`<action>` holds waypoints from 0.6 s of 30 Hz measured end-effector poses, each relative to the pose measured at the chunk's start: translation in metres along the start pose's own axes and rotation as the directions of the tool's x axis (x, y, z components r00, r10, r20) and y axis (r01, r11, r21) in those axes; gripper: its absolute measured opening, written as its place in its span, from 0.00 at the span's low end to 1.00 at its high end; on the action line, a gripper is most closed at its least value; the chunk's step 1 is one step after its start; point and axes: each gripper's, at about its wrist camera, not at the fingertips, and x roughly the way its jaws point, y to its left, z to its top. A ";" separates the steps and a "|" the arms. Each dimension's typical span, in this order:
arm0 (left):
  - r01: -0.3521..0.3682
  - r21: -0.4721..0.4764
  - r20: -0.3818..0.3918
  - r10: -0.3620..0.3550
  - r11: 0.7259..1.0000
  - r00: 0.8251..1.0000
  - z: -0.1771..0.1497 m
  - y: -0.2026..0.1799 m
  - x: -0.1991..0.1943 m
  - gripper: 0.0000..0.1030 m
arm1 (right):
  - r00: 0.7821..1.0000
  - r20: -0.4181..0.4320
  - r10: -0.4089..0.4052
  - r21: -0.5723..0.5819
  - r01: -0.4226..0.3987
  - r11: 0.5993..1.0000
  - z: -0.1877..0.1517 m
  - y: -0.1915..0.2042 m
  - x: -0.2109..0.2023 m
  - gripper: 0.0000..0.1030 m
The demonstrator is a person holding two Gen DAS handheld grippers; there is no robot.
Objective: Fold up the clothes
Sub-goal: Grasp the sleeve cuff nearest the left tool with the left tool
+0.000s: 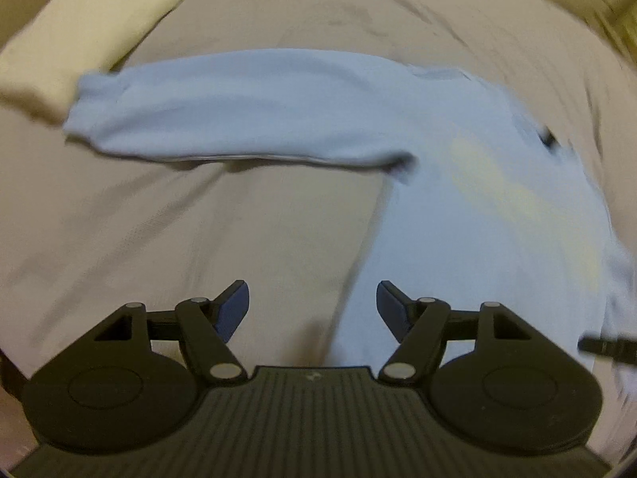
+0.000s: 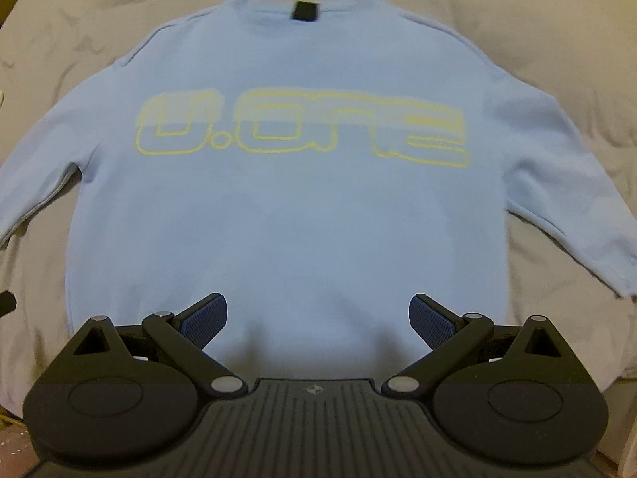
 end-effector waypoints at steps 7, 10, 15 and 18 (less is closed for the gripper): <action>-0.032 -0.297 0.083 0.059 0.954 0.995 0.037 0.097 0.025 0.65 | 0.999 -0.023 -0.023 -0.028 0.022 0.999 0.035 0.030 0.018 0.98; -0.056 -0.374 0.124 0.110 0.926 0.986 0.051 0.129 0.033 0.65 | 0.999 -0.029 -0.039 -0.013 0.039 0.999 0.048 0.033 0.026 0.98; -0.017 -0.528 0.173 0.127 0.849 0.977 0.071 0.173 0.047 0.65 | 0.997 -0.036 -0.069 -0.009 0.069 0.998 0.065 0.040 0.040 0.98; 0.014 -0.583 0.185 0.116 0.812 0.976 0.079 0.185 0.060 0.63 | 0.996 -0.034 -0.079 -0.017 0.079 0.997 0.074 0.043 0.047 0.98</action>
